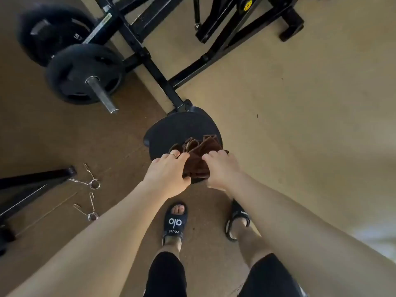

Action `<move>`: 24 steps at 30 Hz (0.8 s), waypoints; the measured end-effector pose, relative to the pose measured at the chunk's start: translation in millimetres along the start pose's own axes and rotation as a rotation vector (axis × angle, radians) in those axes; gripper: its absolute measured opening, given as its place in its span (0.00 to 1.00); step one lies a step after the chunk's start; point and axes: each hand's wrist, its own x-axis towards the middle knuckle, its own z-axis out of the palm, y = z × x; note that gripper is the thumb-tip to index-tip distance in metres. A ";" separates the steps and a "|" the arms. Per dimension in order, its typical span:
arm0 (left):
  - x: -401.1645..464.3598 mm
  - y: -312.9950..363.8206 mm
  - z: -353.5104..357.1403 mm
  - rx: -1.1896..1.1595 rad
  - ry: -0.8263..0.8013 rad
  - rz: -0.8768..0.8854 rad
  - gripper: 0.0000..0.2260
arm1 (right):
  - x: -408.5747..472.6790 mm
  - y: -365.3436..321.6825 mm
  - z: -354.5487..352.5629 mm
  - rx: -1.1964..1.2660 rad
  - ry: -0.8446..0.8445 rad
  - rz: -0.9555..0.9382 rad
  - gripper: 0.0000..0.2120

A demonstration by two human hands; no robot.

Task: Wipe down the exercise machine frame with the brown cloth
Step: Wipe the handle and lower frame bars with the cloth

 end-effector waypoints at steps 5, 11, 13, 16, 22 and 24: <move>30.8 -0.8 35.4 0.000 -0.056 -0.052 0.32 | 20.6 -0.4 37.4 -0.074 0.137 -0.035 0.28; 31.7 10.9 19.1 -0.027 -0.008 -0.057 0.31 | 18.6 15.4 -11.0 0.370 0.040 -0.053 0.11; 28.4 21.0 -5.4 -0.132 0.019 -0.057 0.31 | 7.2 22.5 -43.1 0.575 0.020 -0.021 0.07; 20.3 41.8 -54.6 -0.294 0.077 -0.057 0.31 | -22.4 33.3 -93.1 0.948 -0.020 0.069 0.04; 2.0 102.1 -157.7 -0.418 0.107 0.031 0.22 | -91.3 68.8 -201.6 1.281 0.017 0.125 0.09; -2.8 124.8 -189.4 -0.442 0.111 0.076 0.15 | -115.2 84.5 -232.3 1.327 0.045 0.127 0.11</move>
